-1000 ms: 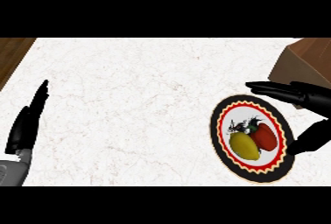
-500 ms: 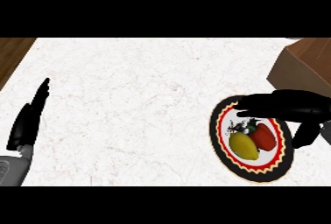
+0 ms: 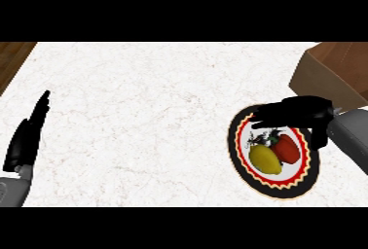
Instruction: Pick the bell pepper from the plate and place it in the cardboard box
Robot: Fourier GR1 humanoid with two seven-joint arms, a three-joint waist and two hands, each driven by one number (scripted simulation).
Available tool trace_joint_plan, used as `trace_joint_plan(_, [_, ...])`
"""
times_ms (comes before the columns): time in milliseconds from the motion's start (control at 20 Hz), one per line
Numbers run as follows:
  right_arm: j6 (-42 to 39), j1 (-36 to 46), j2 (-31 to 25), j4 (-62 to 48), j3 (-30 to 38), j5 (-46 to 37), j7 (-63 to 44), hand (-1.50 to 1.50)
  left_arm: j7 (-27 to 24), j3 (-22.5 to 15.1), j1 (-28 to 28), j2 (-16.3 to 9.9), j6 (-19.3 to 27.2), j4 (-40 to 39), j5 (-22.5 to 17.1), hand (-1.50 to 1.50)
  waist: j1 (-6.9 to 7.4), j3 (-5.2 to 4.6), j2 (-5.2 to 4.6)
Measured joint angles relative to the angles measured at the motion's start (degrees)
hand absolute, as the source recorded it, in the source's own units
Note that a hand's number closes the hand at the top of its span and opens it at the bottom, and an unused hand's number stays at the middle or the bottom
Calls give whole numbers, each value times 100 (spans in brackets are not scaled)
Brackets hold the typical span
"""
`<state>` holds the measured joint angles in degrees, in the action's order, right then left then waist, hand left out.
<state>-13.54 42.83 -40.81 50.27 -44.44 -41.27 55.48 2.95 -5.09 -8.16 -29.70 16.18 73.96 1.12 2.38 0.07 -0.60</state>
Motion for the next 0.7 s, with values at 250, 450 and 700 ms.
trace_joint_plan(250, [178, 154, 327, -490, -57, -277, 140, -150, 41, 142, 165, -37, -80, 143, 20, 0, -84, -4, 29])
trace_joint_plan(450, [292, 166, 462, -750, -40, -351, 270, -150, -12, 205, 219, 35, -80, 101, 84, 0, -128, -3, 34])
trace_joint_plan(700, [310, 144, 396, -633, -131, -291, 406, -150, -29, 305, 251, 46, -143, 87, 80, 0, -161, -6, 47])
